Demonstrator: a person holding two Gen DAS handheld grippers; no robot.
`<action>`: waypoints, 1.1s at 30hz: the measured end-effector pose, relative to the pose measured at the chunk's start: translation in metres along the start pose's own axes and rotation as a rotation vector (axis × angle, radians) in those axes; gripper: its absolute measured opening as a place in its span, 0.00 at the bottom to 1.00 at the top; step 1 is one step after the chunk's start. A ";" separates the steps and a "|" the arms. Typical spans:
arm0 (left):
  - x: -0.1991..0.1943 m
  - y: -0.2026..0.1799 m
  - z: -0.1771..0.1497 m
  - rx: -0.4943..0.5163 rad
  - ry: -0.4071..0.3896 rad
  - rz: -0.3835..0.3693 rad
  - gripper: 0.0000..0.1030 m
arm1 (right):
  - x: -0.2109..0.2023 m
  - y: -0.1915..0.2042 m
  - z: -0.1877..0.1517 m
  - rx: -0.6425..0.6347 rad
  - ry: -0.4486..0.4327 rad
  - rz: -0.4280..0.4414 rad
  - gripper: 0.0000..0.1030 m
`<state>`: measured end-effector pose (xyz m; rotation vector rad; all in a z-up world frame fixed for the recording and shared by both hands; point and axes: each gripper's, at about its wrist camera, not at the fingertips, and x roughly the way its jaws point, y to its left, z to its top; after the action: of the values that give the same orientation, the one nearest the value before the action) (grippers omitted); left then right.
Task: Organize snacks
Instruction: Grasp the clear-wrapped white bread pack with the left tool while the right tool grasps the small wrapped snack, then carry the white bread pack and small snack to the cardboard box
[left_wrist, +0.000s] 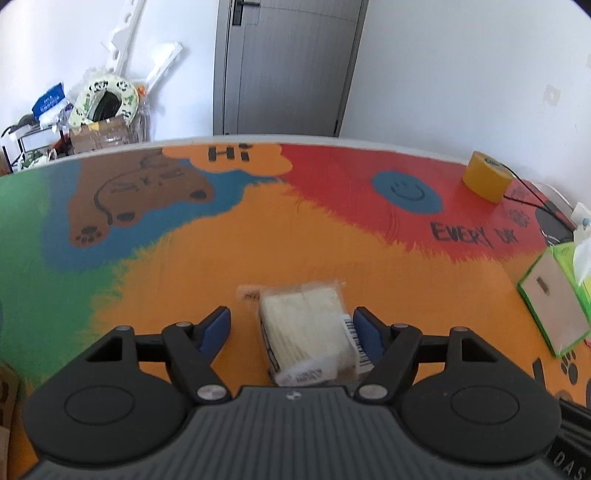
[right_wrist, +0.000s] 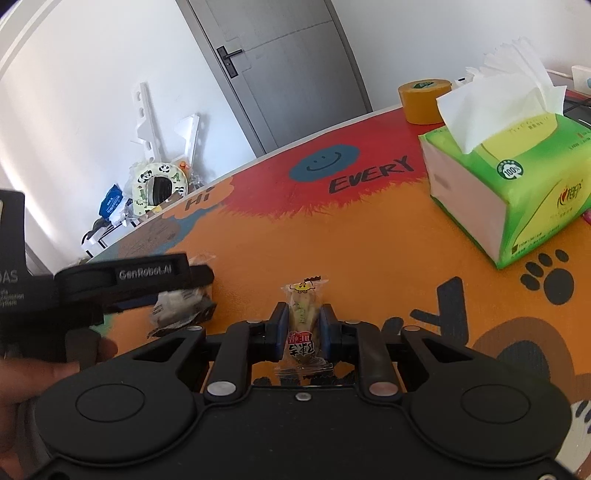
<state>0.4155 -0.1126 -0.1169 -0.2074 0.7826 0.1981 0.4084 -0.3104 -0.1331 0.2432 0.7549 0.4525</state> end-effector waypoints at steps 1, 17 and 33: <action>-0.002 0.000 -0.002 0.011 0.002 0.002 0.70 | 0.001 0.002 0.000 0.000 -0.001 -0.001 0.20; -0.020 0.003 -0.019 0.085 0.008 -0.069 0.50 | 0.001 0.023 -0.008 -0.052 0.007 -0.061 0.22; -0.081 0.024 -0.032 0.057 -0.042 -0.141 0.44 | -0.038 0.041 -0.022 0.019 -0.074 -0.030 0.20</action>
<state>0.3322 -0.1055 -0.0837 -0.2032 0.7278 0.0465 0.3559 -0.2918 -0.1106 0.2647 0.6903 0.4056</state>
